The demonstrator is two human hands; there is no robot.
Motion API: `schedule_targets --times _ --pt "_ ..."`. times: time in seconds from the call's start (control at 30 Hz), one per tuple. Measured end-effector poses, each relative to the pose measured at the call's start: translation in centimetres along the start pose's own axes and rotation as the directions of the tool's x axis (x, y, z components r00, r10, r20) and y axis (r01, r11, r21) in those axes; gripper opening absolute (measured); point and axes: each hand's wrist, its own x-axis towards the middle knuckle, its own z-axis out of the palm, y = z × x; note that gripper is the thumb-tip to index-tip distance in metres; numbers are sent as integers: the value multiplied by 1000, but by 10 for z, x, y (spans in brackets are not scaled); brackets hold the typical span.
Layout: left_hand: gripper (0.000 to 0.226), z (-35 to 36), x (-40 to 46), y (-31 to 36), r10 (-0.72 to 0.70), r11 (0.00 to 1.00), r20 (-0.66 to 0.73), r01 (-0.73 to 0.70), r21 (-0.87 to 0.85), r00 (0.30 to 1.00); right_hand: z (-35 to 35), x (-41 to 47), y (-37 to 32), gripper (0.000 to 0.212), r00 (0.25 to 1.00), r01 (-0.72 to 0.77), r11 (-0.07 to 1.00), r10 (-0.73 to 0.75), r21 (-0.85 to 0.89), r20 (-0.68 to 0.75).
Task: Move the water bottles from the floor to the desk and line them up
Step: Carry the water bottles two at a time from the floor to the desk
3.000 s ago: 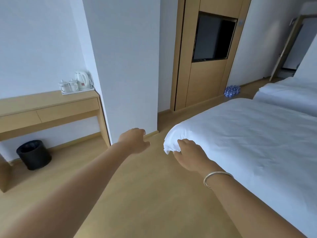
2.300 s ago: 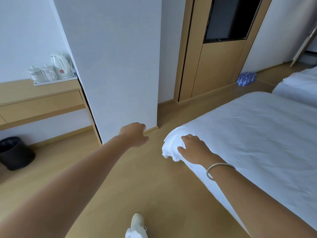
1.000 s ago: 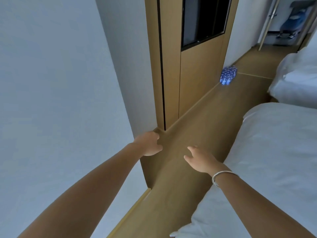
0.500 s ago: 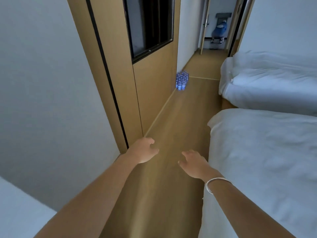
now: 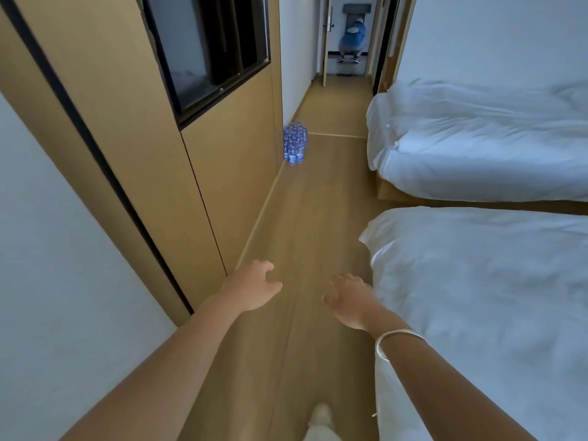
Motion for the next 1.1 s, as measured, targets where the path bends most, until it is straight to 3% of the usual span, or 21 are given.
schedule_targets --times 0.27,0.5,0.83,1.1 --pt "57 -36 157 32 12 994 -46 -7 109 999 -69 150 32 51 995 87 996 -88 -26 -46" --pt "54 -65 277 84 4 995 -118 8 101 993 -132 262 72 45 991 117 993 -117 -7 -72" --pt "54 -89 451 144 34 986 -76 -21 165 997 -182 394 152 48 997 67 997 -64 49 -51" --pt "55 -122 639 201 95 981 -104 -76 179 990 -264 564 208 50 997 49 999 -50 -14 -62"
